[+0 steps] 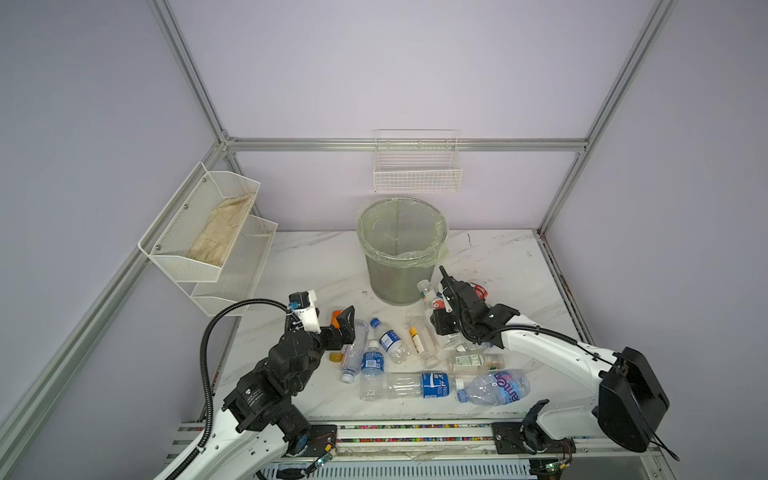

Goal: Throw the plastic bottles in the bin
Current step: Pick up the plastic bottle from the center of the table.

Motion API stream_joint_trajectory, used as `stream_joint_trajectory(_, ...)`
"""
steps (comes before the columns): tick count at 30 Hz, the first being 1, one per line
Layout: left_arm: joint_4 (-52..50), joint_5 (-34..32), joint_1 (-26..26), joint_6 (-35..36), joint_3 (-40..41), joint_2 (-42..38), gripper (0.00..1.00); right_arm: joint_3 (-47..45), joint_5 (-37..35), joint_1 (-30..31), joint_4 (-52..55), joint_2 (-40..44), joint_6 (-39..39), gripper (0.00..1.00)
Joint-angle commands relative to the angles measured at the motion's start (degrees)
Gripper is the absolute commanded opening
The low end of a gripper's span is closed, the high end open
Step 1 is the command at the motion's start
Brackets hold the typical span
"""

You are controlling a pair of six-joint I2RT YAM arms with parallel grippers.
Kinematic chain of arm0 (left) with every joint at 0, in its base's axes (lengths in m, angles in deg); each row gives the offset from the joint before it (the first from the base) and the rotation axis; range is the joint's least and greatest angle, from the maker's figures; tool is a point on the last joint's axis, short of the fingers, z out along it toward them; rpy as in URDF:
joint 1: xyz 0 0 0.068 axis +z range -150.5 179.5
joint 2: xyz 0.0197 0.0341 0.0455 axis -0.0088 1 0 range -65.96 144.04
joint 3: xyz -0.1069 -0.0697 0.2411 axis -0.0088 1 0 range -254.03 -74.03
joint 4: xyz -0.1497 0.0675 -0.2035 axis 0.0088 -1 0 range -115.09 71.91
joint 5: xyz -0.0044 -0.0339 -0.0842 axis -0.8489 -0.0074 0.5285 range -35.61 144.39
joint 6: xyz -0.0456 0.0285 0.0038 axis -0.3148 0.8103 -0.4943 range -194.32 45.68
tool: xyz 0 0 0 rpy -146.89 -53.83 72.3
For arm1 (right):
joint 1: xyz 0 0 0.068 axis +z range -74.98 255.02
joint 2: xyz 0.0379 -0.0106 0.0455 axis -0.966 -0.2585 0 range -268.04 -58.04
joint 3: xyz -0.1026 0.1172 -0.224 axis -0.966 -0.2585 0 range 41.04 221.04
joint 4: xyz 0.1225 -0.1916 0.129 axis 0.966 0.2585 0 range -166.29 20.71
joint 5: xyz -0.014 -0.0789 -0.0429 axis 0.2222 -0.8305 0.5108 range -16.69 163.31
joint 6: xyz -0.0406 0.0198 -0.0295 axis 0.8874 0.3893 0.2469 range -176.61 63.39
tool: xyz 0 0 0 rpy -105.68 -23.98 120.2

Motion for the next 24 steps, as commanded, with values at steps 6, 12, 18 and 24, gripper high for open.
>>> stream_joint_trajectory(6,0.49,1.73,-0.22,0.04,0.76,0.7,0.99,3.14,-7.98,0.32,6.21,8.59,-3.75,0.41)
stream_joint_trajectory(12,0.62,2.64,-0.36,0.36,0.05,1.24,0.99,5.25,-13.86,0.32,8.43,13.56,-5.54,0.41)
stream_joint_trajectory(18,0.65,2.99,-0.45,0.61,-0.08,1.15,0.99,7.51,-15.42,0.31,7.28,20.67,-5.35,0.41)
stream_joint_trajectory(24,0.63,2.99,-0.47,0.7,-0.25,1.24,0.99,12.54,-15.34,0.32,4.74,22.72,0.09,0.42)
